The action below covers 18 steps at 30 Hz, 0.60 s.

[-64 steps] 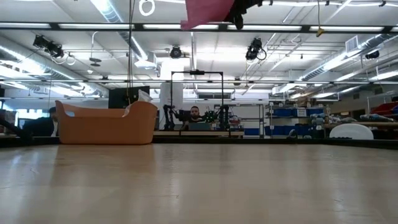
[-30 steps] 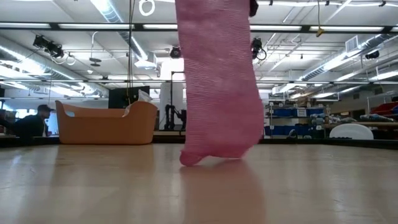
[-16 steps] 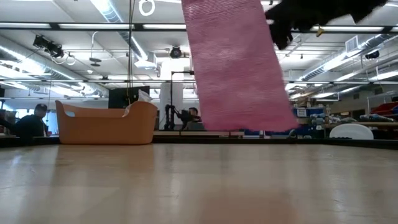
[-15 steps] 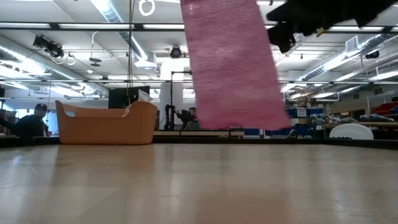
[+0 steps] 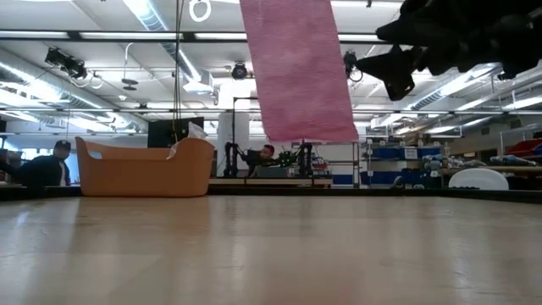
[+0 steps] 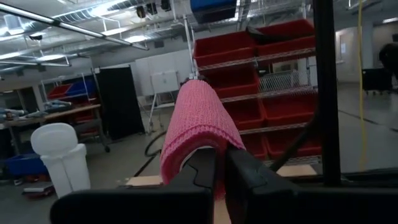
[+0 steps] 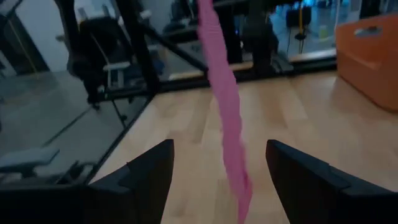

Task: Roll bandage
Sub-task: Roll the pink bandage

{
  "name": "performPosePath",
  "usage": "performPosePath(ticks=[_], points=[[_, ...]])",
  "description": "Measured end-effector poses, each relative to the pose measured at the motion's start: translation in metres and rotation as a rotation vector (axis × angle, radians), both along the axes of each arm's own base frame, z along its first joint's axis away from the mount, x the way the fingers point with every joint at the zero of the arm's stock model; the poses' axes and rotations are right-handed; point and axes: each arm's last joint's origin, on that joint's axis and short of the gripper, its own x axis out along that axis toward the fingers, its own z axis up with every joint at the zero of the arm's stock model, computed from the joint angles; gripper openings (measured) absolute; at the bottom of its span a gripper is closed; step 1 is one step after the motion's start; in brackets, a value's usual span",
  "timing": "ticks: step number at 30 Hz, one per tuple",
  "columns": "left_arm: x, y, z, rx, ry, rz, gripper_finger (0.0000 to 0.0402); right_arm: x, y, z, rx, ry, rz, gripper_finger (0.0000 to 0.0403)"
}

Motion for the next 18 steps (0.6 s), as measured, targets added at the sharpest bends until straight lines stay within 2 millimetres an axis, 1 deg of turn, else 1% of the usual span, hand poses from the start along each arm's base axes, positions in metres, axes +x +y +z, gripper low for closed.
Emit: performPosePath(ticks=[5,11,15,18], points=[[-0.002,0.003,0.004,0.019,-0.008,0.018,0.0019,0.013,0.004,-0.010,0.009,-0.033,0.005,0.0270],[-0.002,0.004,0.006,0.034,-0.023,0.031,0.0019,0.036,0.007,-0.022,-0.003,0.013,-0.019,0.0271],[-0.002,0.004,0.006,0.044,-0.026,0.036,0.0019,0.051,0.007,-0.027,-0.010,0.033,-0.031,0.0259],[-0.003,0.005,0.008,0.050,-0.029,0.066,0.0019,0.059,0.008,-0.032,-0.009,0.051,-0.033,0.0232]])
